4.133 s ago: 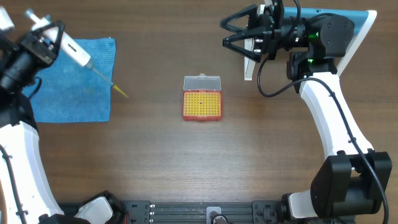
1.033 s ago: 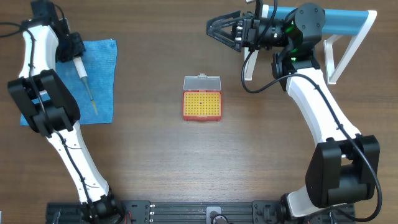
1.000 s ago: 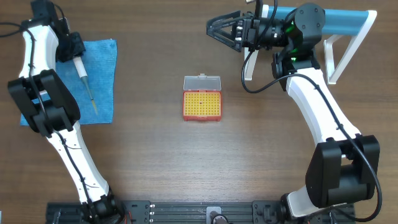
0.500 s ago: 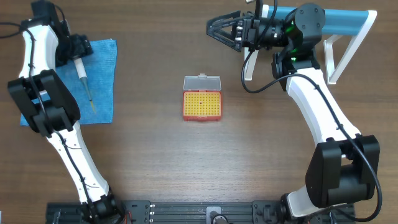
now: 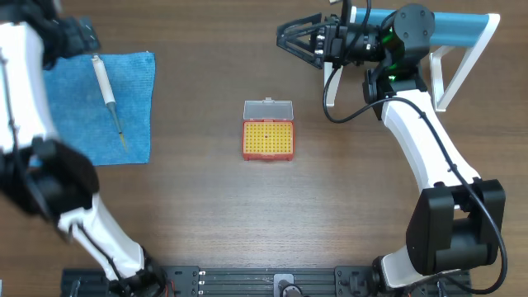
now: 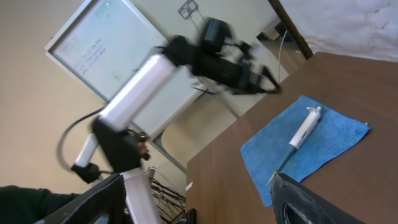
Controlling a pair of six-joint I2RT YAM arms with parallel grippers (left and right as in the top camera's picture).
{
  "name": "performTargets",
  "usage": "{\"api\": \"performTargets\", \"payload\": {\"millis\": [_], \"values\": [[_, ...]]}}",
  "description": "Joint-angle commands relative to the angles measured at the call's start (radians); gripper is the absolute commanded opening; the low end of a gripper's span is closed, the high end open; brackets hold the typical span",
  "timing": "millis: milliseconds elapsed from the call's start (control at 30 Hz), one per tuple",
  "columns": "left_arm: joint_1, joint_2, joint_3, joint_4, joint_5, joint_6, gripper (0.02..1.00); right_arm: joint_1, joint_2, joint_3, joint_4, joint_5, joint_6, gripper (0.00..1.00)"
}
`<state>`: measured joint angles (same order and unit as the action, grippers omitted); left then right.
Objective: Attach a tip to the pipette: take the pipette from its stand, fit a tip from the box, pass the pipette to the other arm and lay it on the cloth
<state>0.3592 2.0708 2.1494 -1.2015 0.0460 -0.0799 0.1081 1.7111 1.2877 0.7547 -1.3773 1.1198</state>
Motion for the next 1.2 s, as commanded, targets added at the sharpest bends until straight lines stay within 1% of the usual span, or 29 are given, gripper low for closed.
{"api": "performTargets", "payload": {"millis": [33, 133, 267, 333, 600, 767, 1133, 1200], "values": [[0.004, -0.304, 0.029, -0.095, 0.063, 0.071, 0.996, -0.01, 0.008, -0.003, 0.002, -0.034, -0.044, 0.763], [0.004, -0.486, 0.029, -0.194, 0.064, 0.112, 0.996, -0.011, 0.008, -0.003, 0.001, -0.034, -0.044, 0.763], [0.004, -0.681, 0.029, -0.273, 0.079, 0.172, 0.996, -0.011, 0.008, -0.003, 0.001, -0.034, -0.044, 0.766], [0.004, -0.783, 0.029, -0.294, 0.097, 0.195, 0.996, -0.011, 0.008, -0.003, 0.001, -0.033, -0.044, 0.763], [0.004, -1.18, 0.029, -0.306, 0.105, 0.189, 0.996, -0.011, 0.008, -0.003, 0.001, -0.029, -0.044, 0.763], [0.004, -1.331, 0.029, -0.321, 0.105, 0.14, 0.996, -0.011, 0.008, -0.003, 0.001, -0.029, -0.044, 0.763], [0.004, -1.517, 0.03, -0.327, 0.104, 0.141, 0.996, -0.011, 0.008, -0.003, 0.001, -0.029, -0.044, 0.763], [0.004, -1.529, 0.029, -0.359, 0.074, 0.142, 0.996, -0.011, 0.008, -0.003, 0.001, -0.029, -0.044, 0.766]]}}
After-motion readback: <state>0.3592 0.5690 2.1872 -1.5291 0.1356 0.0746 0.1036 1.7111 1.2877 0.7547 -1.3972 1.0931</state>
